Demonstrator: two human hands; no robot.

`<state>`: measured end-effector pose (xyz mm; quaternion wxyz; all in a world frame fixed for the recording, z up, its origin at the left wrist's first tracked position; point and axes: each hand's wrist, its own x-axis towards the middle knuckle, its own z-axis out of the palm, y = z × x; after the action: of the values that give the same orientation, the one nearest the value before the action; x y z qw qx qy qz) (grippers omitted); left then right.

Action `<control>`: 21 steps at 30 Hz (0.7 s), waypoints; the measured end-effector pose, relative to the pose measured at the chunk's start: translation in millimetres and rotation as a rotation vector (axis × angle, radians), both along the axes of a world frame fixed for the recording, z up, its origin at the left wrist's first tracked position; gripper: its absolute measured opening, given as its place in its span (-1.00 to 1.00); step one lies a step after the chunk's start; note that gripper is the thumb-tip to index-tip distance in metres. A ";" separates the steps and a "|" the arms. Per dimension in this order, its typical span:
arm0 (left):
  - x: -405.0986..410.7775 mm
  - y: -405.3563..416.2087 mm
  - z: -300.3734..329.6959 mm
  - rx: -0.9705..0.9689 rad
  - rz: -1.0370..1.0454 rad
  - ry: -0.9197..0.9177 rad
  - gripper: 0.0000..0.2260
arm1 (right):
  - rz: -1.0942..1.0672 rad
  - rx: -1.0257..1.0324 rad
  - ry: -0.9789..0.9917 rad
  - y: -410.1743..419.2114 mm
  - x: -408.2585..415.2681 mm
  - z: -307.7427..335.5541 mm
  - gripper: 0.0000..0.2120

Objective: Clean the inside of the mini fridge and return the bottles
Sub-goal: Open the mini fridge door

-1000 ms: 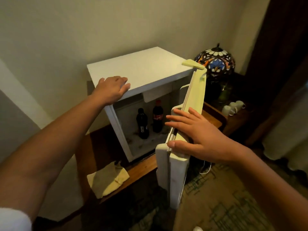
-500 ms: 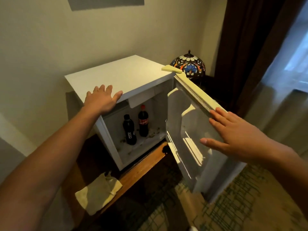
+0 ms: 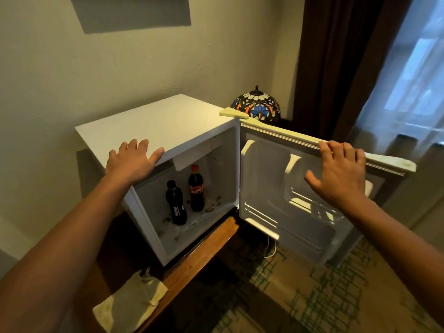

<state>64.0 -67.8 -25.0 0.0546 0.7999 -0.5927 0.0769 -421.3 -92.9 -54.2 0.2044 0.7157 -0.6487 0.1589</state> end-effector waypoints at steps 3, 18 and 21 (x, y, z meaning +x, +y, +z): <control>-0.4 0.4 0.0 0.002 -0.001 0.001 -0.25 | -0.016 -0.045 -0.101 -23.0 -4.1 4.7 -0.28; -2.9 1.6 0.1 0.003 0.009 0.020 -0.27 | -0.113 0.109 -0.098 -108.8 1.2 -16.7 -0.16; -2.7 1.8 -0.2 0.001 0.010 0.016 -0.27 | -0.116 0.104 -0.093 -115.5 -0.4 -17.1 -0.16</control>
<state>61.2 -66.0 -25.2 0.0584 0.8034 -0.5884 0.0704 -421.6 -208.4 -71.3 0.1453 0.6783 -0.7053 0.1458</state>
